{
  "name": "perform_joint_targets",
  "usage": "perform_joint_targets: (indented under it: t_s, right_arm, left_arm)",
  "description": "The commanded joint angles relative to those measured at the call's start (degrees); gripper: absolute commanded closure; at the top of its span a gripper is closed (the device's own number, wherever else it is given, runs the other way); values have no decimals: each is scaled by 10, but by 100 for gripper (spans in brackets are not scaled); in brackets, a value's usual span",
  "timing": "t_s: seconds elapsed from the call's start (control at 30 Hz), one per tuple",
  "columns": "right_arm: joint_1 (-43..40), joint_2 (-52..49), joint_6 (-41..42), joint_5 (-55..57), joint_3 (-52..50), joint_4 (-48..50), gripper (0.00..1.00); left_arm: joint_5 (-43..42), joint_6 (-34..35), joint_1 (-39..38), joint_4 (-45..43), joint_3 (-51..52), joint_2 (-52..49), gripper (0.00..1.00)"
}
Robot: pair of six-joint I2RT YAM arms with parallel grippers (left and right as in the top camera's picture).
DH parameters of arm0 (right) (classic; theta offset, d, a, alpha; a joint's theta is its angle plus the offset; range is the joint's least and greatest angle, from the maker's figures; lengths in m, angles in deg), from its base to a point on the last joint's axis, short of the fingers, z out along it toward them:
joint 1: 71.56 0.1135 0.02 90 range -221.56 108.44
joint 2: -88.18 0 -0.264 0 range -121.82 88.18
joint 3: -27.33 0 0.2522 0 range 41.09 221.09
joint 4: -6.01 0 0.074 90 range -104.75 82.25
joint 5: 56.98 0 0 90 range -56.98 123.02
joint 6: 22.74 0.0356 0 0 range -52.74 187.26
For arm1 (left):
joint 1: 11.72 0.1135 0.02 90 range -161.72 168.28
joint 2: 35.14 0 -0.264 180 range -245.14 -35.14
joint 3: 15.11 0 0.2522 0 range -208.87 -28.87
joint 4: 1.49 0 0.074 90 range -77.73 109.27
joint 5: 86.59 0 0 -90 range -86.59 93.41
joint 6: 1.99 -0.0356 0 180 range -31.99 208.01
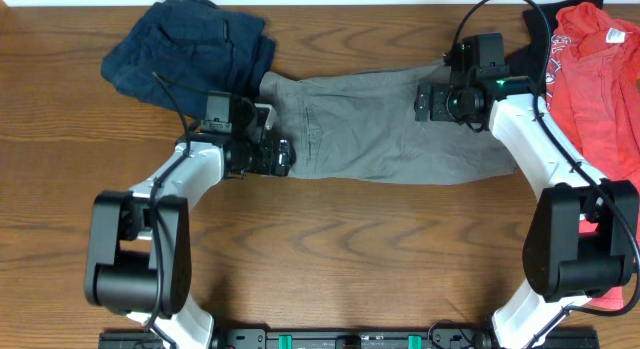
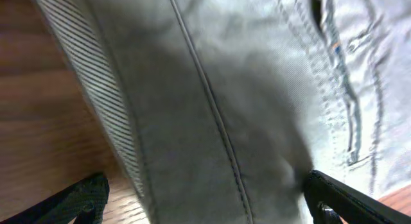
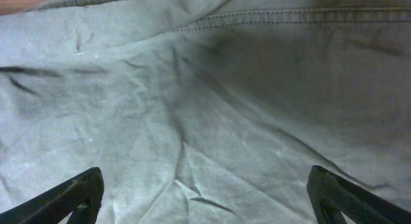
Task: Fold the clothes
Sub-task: 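Release the folded hems and pull the left gripper back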
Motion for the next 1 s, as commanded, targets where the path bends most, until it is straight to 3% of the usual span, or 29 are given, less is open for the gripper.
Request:
perform_joint_targets:
  t_s: [0.0, 0.1, 0.17, 0.2, 0.37, 0.63, 0.97]
  right_arm:
    - [9, 3, -10, 5, 5, -2, 6]
    - [13, 3, -8, 5, 5, -1, 14]
    - [17, 3, -8, 5, 5, -2, 25]
    - [20, 3, -8, 5, 5, -2, 28]
    - [24, 3, 12, 5, 5, -2, 45]
    - [19, 3, 46, -18, 5, -24, 84]
    - [19, -8, 54, -22, -11, -63, 96]
  left_arm:
    - [-21, -14, 1, 4, -7, -21, 1]
    - [-25, -12, 1, 6, -7, -24, 7]
    - [-43, -12, 1, 8, -7, -24, 20]
    - [-53, -12, 1, 10, -7, -24, 36]
    - [-81, 2, 2, 30, -7, -21, 94]
    - [-69, 25, 35, 154, -10, 78, 94]
    - [2, -44, 51, 383, -85, 201, 94]
